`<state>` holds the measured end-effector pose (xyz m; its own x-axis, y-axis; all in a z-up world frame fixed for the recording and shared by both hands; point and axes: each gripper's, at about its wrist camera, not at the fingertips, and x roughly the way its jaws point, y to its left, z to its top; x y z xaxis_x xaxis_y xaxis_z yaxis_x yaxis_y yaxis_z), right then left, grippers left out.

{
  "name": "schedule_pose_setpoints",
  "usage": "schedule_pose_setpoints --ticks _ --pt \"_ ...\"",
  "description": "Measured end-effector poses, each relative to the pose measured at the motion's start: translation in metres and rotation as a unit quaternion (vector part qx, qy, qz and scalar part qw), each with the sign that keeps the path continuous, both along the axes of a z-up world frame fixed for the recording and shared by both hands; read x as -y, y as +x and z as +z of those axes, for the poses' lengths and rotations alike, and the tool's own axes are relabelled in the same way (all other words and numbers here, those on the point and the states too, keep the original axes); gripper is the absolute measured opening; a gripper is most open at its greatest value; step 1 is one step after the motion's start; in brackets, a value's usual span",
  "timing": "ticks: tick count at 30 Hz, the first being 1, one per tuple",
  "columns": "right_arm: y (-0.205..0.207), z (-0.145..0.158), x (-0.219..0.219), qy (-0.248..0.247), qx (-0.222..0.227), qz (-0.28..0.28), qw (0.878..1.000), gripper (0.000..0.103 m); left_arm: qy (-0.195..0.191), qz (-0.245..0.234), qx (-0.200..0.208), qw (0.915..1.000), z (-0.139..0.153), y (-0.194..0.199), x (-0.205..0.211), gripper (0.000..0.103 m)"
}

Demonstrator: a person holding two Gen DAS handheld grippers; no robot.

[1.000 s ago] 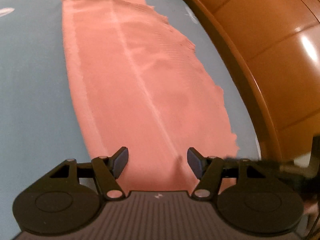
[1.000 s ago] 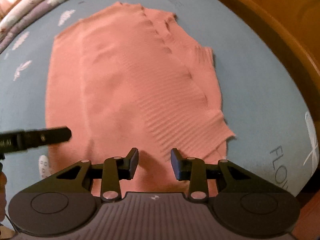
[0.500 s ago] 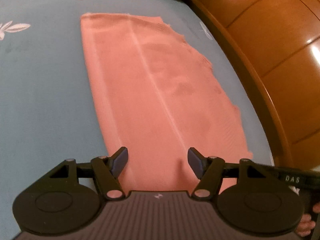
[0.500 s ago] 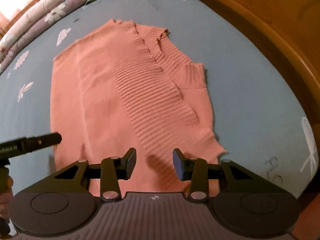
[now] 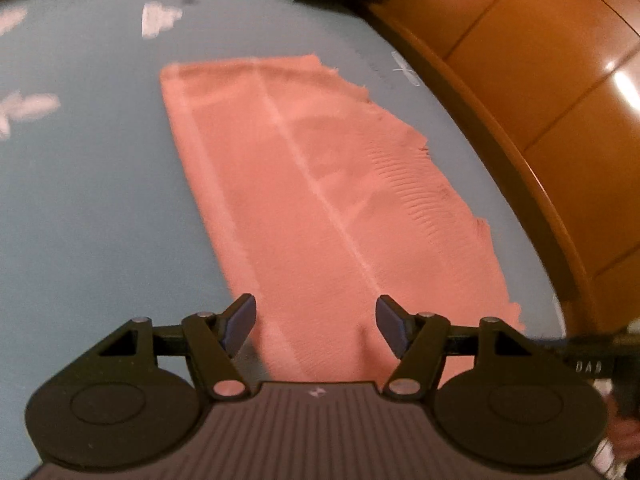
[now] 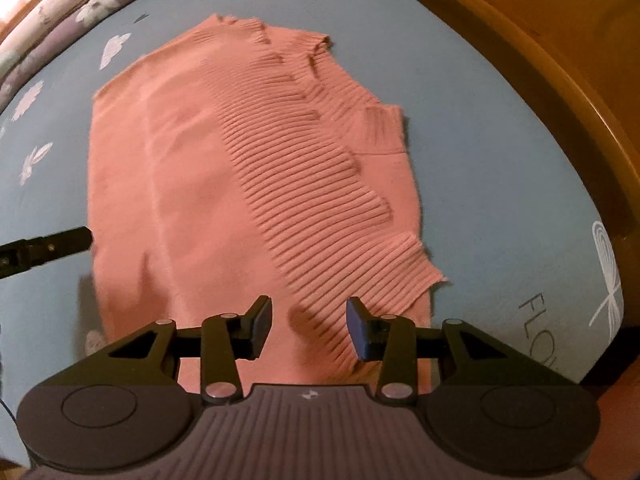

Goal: Fold clothes

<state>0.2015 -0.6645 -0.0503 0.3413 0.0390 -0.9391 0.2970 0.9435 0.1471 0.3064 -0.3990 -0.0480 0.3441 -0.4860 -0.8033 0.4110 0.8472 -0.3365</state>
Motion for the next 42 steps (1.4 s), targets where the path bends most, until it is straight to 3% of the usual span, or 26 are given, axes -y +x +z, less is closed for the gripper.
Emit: schedule_pose_setpoints --ticks 5,9,13,18,23,28,29,30,33,38,42 --pt "-0.006 0.021 -0.025 -0.030 -0.015 0.040 0.999 0.046 0.089 -0.046 0.074 0.9922 0.057 -0.030 -0.018 0.069" --pt "-0.011 0.041 -0.049 -0.063 -0.026 0.088 0.994 0.048 0.130 -0.051 0.119 0.9830 0.101 -0.050 -0.028 0.078" --pt "-0.010 0.067 -0.065 -0.065 -0.025 0.122 0.990 0.048 0.133 -0.020 0.176 0.9752 0.146 -0.070 -0.039 0.086" --pt "0.000 0.099 -0.087 -0.081 -0.017 0.170 0.982 0.051 0.115 0.052 0.242 0.9620 0.196 -0.087 -0.058 0.100" --pt "0.006 0.135 -0.117 -0.065 -0.006 0.208 0.976 0.057 0.112 0.093 0.216 0.9656 0.222 -0.092 -0.083 0.100" --pt "0.017 0.177 -0.142 -0.090 0.025 0.245 0.965 0.077 0.149 0.135 0.235 0.9509 0.261 -0.104 -0.107 0.100" --pt "0.021 0.182 -0.144 -0.092 0.024 0.248 0.964 0.088 0.153 0.145 0.225 0.9514 0.266 -0.104 -0.113 0.101" --pt "0.025 0.188 -0.146 -0.094 0.022 0.251 0.963 0.093 0.155 0.155 0.211 0.9527 0.271 -0.103 -0.118 0.101" --pt "0.038 0.202 -0.154 -0.091 0.014 0.239 0.967 0.094 0.149 0.183 0.157 0.9591 0.281 -0.098 -0.134 0.101" --pt "0.052 0.225 -0.164 -0.001 -0.011 0.208 0.978 0.099 0.131 0.233 0.093 0.9591 0.287 -0.103 -0.153 0.101" --pt "0.067 0.237 -0.173 0.036 -0.024 0.162 0.986 0.099 0.180 0.201 0.051 0.9614 0.277 -0.097 -0.151 0.101"
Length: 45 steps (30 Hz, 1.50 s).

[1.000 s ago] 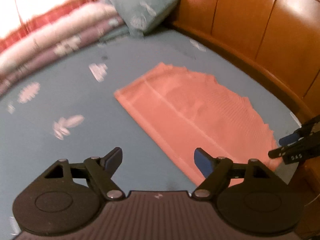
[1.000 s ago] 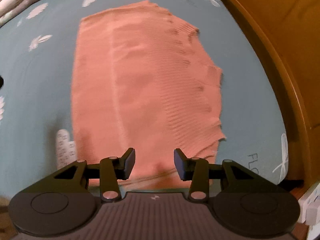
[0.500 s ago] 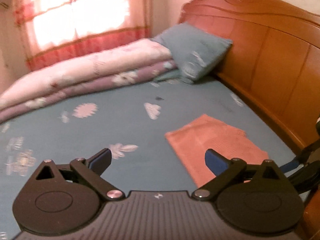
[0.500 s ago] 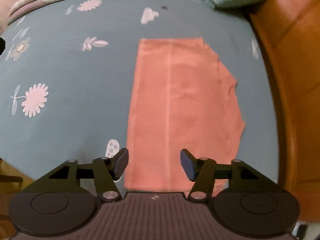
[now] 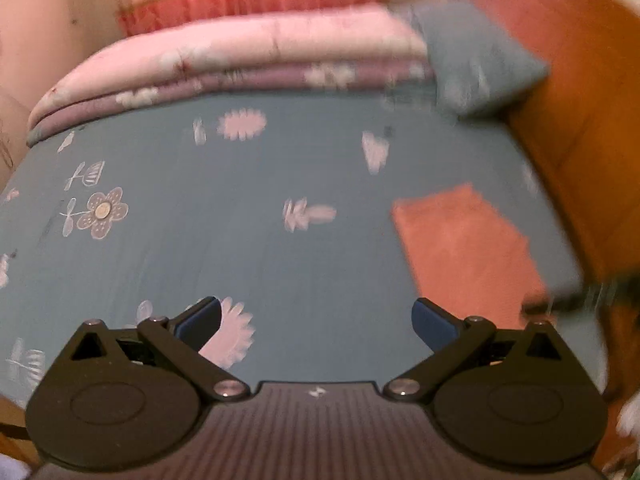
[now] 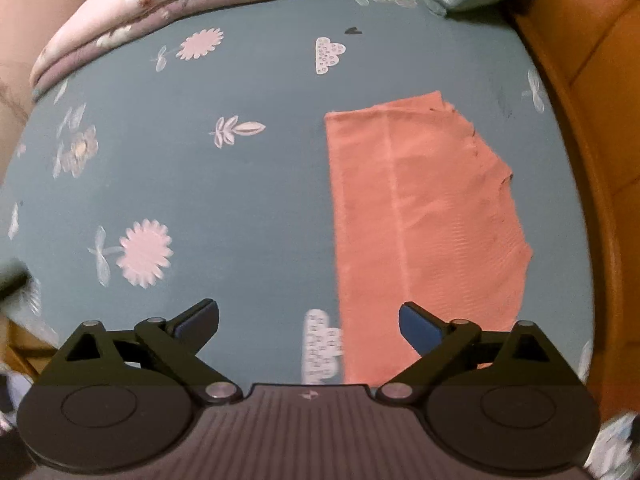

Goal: Fold clothes

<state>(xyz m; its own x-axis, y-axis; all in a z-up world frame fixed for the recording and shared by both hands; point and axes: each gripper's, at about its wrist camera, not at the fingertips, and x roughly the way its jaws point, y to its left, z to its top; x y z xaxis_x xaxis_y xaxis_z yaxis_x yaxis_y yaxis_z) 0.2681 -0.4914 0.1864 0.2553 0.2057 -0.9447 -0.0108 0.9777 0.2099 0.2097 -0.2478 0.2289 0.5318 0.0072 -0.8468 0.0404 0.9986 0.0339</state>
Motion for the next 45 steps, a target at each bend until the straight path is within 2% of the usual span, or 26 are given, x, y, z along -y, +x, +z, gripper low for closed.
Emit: schedule_pose_setpoints --ticks 2,6,10,13,17,20,24,27,34,39,45 --pt "0.004 0.004 -0.004 -0.001 -0.002 -0.029 1.000 0.100 0.008 -0.013 -0.018 0.9997 -0.004 0.003 0.000 0.101" --pt "-0.004 0.009 -0.022 -0.028 0.011 -0.034 0.999 0.100 -0.039 -0.007 -0.041 0.9984 -0.009 0.011 -0.012 0.101" --pt "-0.030 0.011 -0.051 -0.076 0.023 0.014 0.997 0.100 -0.074 -0.006 -0.062 0.9953 -0.015 0.015 -0.030 0.101" --pt "-0.050 0.010 -0.076 -0.091 0.013 0.059 0.994 0.100 -0.090 -0.008 -0.075 0.9931 -0.019 0.014 -0.044 0.101" --pt "-0.069 0.008 -0.102 -0.078 -0.012 0.075 0.994 0.101 -0.102 -0.019 -0.098 0.9897 -0.027 0.014 -0.063 0.101" --pt "-0.076 0.002 -0.114 -0.047 -0.036 0.051 0.997 0.101 -0.108 -0.025 -0.119 0.9867 -0.036 0.012 -0.077 0.101" --pt "-0.085 -0.002 -0.127 -0.037 -0.051 -0.001 0.998 0.101 -0.108 -0.037 -0.141 0.9834 -0.045 0.009 -0.094 0.101" --pt "-0.093 0.001 -0.139 -0.050 -0.039 -0.017 0.998 0.101 -0.105 -0.047 -0.148 0.9822 -0.047 0.006 -0.105 0.101" --pt "-0.102 0.013 -0.163 -0.132 0.025 0.008 0.991 0.101 -0.111 -0.045 -0.151 0.9812 -0.042 -0.004 -0.128 0.101" --pt "-0.096 0.014 -0.166 -0.122 0.030 0.009 0.992 0.102 -0.113 -0.026 -0.150 0.9818 -0.041 -0.015 -0.140 0.101" --pt "-0.099 0.022 -0.161 -0.101 0.042 -0.018 0.994 0.102 -0.103 -0.009 -0.162 0.9813 -0.044 -0.028 -0.146 0.101"
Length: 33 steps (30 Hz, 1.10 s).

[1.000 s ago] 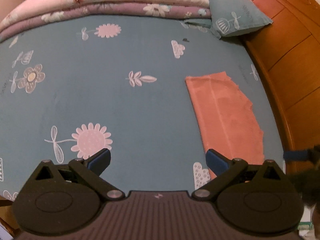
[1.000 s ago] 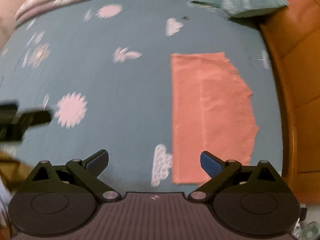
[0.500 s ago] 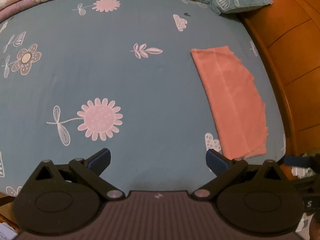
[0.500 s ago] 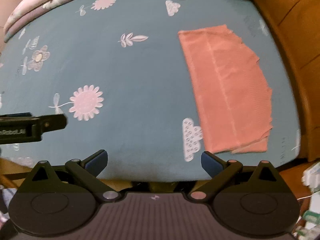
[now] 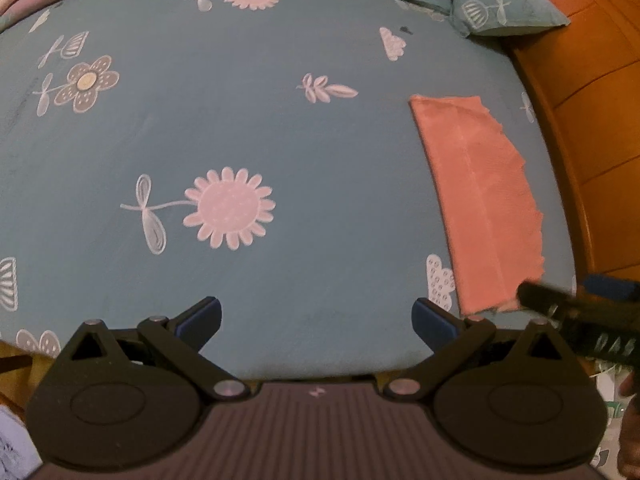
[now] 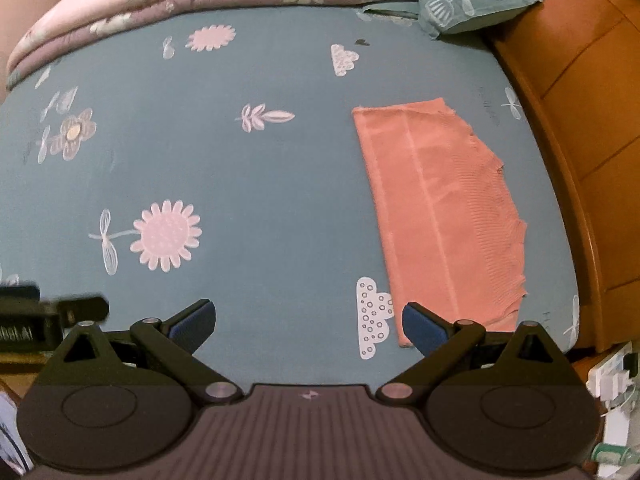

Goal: Fold clothes

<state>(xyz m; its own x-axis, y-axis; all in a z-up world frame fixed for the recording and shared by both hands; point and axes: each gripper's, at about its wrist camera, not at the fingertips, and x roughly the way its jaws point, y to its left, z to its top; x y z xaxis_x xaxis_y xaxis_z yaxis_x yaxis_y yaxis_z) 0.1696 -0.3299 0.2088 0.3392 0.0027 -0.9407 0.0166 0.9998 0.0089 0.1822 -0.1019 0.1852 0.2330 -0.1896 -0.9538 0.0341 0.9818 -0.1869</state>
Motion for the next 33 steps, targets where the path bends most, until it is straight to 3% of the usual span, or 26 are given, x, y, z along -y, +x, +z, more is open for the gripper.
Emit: schedule_pose_setpoints --ticks 8,15,27,33 --pt "-0.002 0.001 0.010 0.022 0.021 -0.034 0.999 0.102 0.018 0.012 -0.004 0.9998 0.001 -0.008 0.000 0.101" --pt "-0.029 -0.010 0.000 -0.001 0.023 0.028 0.999 0.102 0.022 0.017 -0.009 0.9996 -0.002 -0.012 0.005 0.101" --pt "-0.033 -0.016 0.006 0.010 0.003 0.014 1.000 0.102 0.023 0.012 -0.023 0.9994 -0.013 -0.017 0.017 0.101" --pt "-0.024 -0.007 0.002 0.010 0.025 0.018 0.999 0.102 0.024 0.015 -0.021 0.9994 -0.011 -0.018 0.014 0.101"
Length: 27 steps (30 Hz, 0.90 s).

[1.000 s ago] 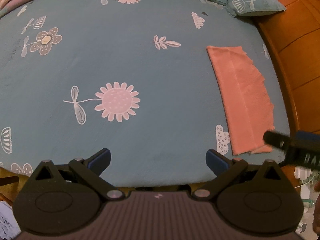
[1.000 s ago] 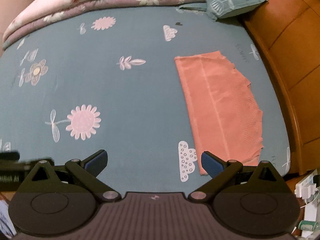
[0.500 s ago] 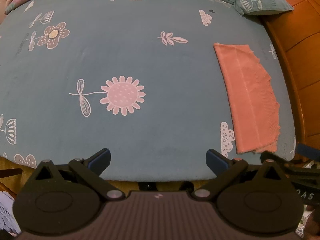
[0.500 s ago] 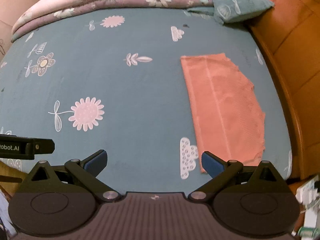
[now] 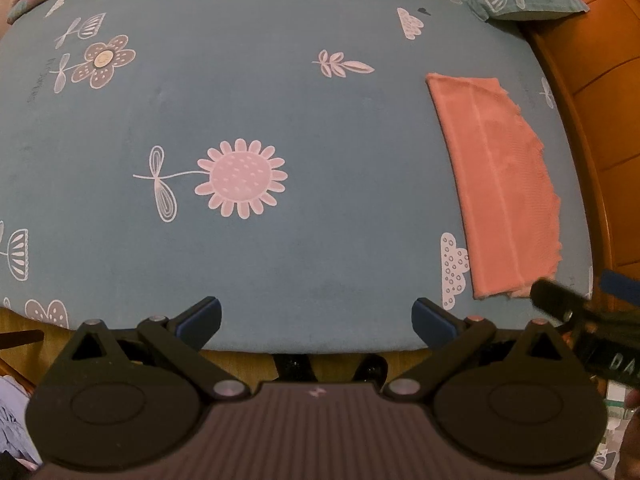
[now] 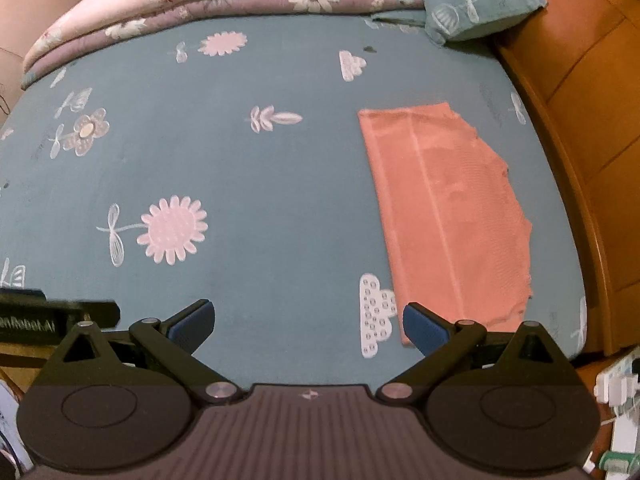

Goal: Fold clothes

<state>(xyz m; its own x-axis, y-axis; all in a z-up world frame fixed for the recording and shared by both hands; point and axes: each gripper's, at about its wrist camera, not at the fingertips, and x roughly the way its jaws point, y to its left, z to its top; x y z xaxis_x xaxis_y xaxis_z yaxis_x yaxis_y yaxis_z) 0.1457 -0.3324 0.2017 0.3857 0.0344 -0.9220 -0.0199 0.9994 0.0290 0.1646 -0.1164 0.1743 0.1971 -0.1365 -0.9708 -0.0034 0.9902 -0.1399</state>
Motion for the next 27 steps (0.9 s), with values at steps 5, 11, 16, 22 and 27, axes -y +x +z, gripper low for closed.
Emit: schedule_pose_setpoints --ticks 5,11,16,22,27 --pt "0.004 0.004 -0.002 -0.001 0.009 -0.003 1.000 0.102 0.004 0.003 0.002 1.0000 0.002 0.002 -0.002 0.101" --pt "0.008 0.001 -0.006 -0.046 0.006 -0.001 0.999 0.102 0.003 0.005 0.000 1.0000 0.000 0.004 -0.004 0.101" --pt "0.011 -0.003 -0.005 -0.045 -0.005 -0.003 0.999 0.102 0.004 0.004 -0.003 1.0000 -0.002 0.006 -0.005 0.101" --pt "0.012 -0.003 -0.005 -0.045 -0.008 -0.005 0.999 0.102 0.006 0.002 -0.005 1.0000 -0.002 0.008 -0.005 0.101" --pt "0.011 -0.003 -0.006 -0.044 -0.010 -0.005 0.999 0.102 0.007 0.000 -0.004 1.0000 -0.002 0.007 -0.005 0.101"
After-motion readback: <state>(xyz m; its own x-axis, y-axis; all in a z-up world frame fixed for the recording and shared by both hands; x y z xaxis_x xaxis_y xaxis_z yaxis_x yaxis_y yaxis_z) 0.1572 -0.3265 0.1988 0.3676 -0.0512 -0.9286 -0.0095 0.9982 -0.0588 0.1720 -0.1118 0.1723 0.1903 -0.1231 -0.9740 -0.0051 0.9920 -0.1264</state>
